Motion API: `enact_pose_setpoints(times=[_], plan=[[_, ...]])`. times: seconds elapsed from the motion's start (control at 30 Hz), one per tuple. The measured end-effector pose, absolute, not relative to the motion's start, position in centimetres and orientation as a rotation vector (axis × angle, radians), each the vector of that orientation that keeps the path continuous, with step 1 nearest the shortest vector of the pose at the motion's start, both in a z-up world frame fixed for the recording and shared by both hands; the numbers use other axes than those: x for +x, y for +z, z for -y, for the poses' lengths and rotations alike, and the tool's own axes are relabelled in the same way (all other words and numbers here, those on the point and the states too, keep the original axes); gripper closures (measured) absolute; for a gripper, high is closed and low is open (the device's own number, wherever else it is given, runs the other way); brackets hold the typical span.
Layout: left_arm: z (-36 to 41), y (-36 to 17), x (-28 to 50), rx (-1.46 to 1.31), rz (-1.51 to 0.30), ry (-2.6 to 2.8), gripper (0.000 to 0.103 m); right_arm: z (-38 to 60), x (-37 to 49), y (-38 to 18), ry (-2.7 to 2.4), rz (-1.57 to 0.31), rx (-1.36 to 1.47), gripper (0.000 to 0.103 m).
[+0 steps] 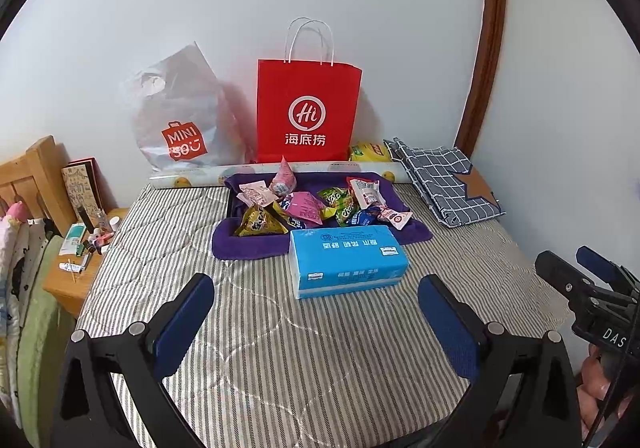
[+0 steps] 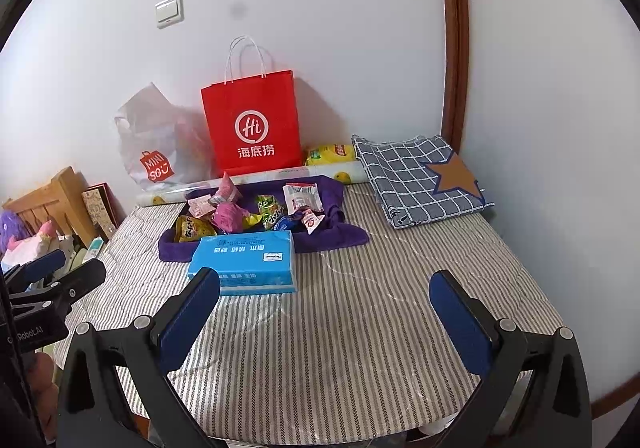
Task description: Organize snacks
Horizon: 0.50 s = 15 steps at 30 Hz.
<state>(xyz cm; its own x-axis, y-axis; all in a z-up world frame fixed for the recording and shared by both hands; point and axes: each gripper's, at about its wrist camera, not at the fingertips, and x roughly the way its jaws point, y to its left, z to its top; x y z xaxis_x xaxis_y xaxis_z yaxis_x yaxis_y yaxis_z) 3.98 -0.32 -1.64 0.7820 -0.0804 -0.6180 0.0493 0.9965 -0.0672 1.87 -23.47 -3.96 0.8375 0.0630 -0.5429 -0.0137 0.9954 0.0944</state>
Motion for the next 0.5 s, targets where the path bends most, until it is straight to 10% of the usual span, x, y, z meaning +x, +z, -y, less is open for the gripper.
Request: enact_pose_setpoints(times=[0.5], plan=[[0.38, -1.71, 3.91, -0.047, -0.669, -0.074, 0.000, 23.61, 1.48, -3.86, 0.040, -0.564, 0.098, 0.000]])
